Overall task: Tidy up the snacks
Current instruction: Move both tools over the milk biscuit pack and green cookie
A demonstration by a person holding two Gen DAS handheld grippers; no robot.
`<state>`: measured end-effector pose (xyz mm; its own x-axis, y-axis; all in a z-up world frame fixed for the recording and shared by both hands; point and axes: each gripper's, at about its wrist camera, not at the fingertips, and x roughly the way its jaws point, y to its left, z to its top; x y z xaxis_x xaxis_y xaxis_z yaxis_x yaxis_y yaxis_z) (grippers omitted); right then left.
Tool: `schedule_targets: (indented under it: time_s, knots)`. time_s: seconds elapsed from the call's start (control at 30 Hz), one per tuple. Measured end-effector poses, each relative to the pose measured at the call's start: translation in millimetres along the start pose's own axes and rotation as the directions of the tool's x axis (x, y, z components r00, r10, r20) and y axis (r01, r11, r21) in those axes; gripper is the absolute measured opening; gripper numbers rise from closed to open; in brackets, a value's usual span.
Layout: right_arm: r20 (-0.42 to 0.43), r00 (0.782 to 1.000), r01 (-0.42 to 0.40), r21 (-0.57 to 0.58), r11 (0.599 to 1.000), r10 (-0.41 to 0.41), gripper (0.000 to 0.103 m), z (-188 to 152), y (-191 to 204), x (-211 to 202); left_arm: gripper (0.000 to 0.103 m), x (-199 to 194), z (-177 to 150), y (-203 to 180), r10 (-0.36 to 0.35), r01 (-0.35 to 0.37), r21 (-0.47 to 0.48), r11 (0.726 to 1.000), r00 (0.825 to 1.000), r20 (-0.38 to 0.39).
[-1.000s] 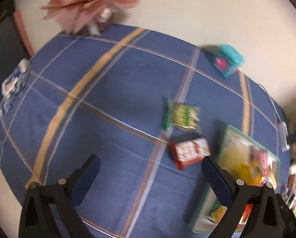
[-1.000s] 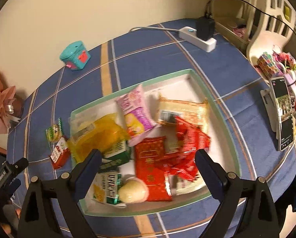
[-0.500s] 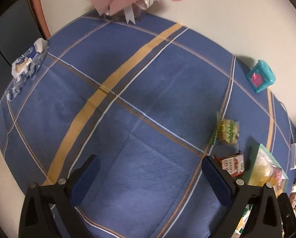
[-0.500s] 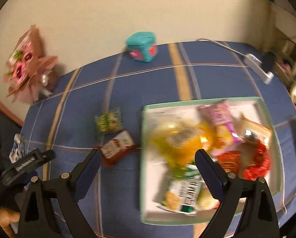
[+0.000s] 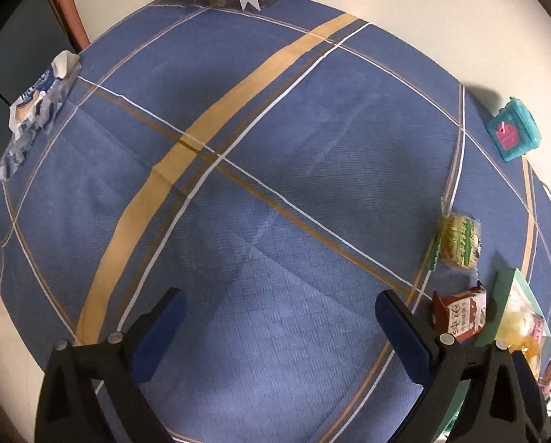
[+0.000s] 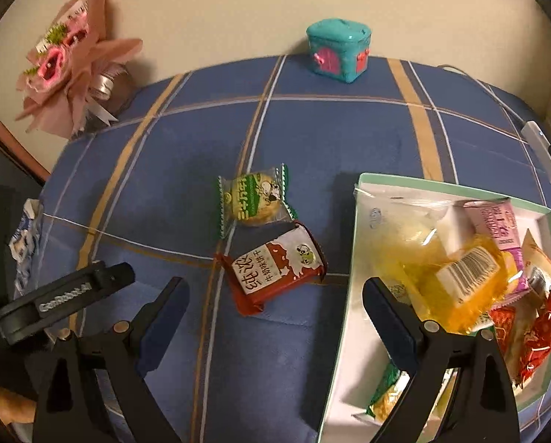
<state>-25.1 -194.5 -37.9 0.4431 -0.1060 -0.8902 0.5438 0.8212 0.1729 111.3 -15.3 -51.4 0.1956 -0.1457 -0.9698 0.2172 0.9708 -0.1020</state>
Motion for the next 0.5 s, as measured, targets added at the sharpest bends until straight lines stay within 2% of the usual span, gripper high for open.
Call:
schedule_targets:
  time_s: [0.27,0.4,0.5]
  knots:
    - [-0.049,0.999,0.0,-0.042,0.999,-0.002,0.095,1,1,26,0.103,5,9,-7,-0.014,0.014,0.007,1.0,1.0,0.001]
    - [-0.042,0.998,0.033,-0.114,0.993,-0.038,0.095,0,10,31,0.103,11,9,-5,-0.023,0.023,-0.007,1.0,1.0,-0.01]
    - [-0.054,0.998,0.016,-0.128,0.992,-0.023,0.095,0,14,36,0.103,13,9,-5,-0.026,0.026,-0.012,1.0,1.0,-0.014]
